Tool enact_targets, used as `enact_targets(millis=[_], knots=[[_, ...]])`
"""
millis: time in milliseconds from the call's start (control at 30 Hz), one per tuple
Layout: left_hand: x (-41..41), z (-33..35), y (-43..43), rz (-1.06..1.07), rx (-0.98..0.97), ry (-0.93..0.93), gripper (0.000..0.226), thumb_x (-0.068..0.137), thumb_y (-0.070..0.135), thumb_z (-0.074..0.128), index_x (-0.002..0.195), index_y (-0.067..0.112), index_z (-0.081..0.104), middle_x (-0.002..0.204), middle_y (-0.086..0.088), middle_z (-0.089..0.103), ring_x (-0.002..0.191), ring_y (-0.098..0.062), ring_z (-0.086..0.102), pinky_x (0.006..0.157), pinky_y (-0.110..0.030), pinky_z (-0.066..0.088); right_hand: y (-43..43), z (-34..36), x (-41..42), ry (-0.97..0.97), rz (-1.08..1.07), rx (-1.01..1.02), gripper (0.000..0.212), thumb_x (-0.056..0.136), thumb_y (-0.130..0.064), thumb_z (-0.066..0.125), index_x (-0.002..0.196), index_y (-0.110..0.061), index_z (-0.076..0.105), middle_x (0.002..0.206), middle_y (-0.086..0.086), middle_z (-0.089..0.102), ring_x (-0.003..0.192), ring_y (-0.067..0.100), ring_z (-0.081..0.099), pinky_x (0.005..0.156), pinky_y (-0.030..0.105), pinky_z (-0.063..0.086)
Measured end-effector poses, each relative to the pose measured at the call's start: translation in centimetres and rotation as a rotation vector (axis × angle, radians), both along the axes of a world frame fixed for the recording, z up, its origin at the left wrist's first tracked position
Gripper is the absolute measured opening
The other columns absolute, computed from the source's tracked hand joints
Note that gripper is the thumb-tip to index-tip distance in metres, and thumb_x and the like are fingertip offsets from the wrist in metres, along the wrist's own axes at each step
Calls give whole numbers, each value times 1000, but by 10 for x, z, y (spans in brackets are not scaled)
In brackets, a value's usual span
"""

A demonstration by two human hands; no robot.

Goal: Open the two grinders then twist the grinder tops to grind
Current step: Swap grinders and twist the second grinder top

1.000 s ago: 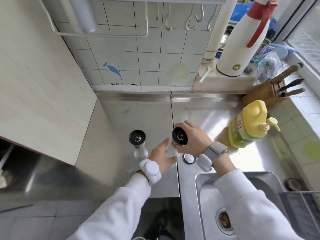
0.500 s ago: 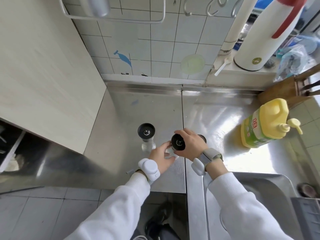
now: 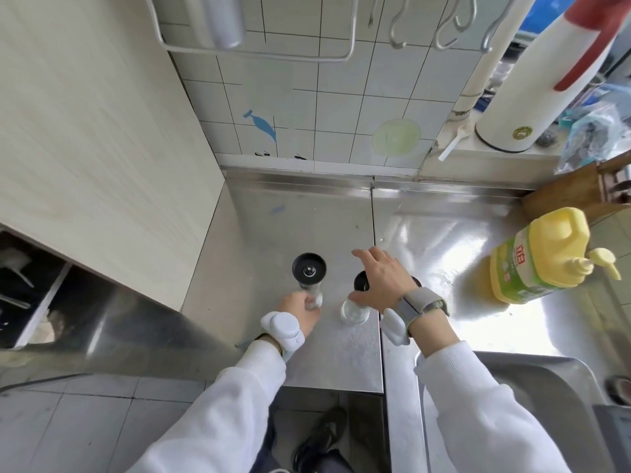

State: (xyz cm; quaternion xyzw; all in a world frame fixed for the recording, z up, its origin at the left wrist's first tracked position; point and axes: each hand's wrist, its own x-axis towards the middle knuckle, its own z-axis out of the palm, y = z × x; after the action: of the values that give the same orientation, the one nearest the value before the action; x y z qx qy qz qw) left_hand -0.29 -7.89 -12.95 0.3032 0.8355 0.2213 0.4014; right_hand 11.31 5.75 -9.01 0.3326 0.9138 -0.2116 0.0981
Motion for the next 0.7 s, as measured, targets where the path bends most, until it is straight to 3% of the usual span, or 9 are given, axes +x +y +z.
enact_targets(millis=[33, 133, 200, 333, 433, 700], knots=[[-6, 1, -1, 25, -5, 19, 9, 88, 17, 52, 92, 21, 59, 101, -3, 61, 92, -23, 55, 76, -21, 37, -3, 2, -7, 20, 12, 24, 80, 74, -39, 66, 138, -16, 24, 131, 10, 40, 122, 29, 38, 103, 38, 32], [-21, -2, -5, 52, 2, 71, 40, 86, 19, 55, 126, 15, 49, 122, -6, 61, 110, -28, 56, 85, -27, 42, -13, 1, -30, 76, 53, 52, 79, 75, -39, 66, 138, -15, 24, 130, 10, 40, 121, 30, 39, 103, 39, 33], [-25, -1, -6, 49, 36, 93, 51, 85, 19, 57, 134, 16, 42, 130, -6, 57, 116, -28, 54, 90, -27, 41, -19, -1, -43, 78, 74, 23, 80, 74, -39, 67, 137, -14, 25, 131, 10, 41, 121, 29, 40, 103, 40, 34], [-35, 3, -8, 51, 133, 67, 52, 82, 14, 59, 132, 18, 45, 131, -3, 57, 107, -26, 61, 85, -24, 42, -27, -12, -68, 31, 36, -58, 82, 69, -42, 70, 134, -14, 28, 128, 10, 44, 118, 31, 46, 99, 41, 39], [-42, 6, -11, 51, 159, 51, 54, 81, 13, 62, 132, 16, 44, 131, -2, 56, 97, -23, 64, 81, -20, 40, -29, -19, -79, -4, -27, -112, 72, 69, -38, 70, 127, -12, 35, 126, 10, 47, 110, 32, 53, 89, 41, 46], [-61, 13, -14, 12, 189, 66, 66, 77, 19, 68, 137, 18, 39, 138, -1, 50, 126, -21, 46, 94, -20, 33, -31, -11, -79, 50, -93, -118, 60, 68, -35, 69, 115, -12, 41, 116, 7, 53, 99, 29, 57, 83, 39, 50]])
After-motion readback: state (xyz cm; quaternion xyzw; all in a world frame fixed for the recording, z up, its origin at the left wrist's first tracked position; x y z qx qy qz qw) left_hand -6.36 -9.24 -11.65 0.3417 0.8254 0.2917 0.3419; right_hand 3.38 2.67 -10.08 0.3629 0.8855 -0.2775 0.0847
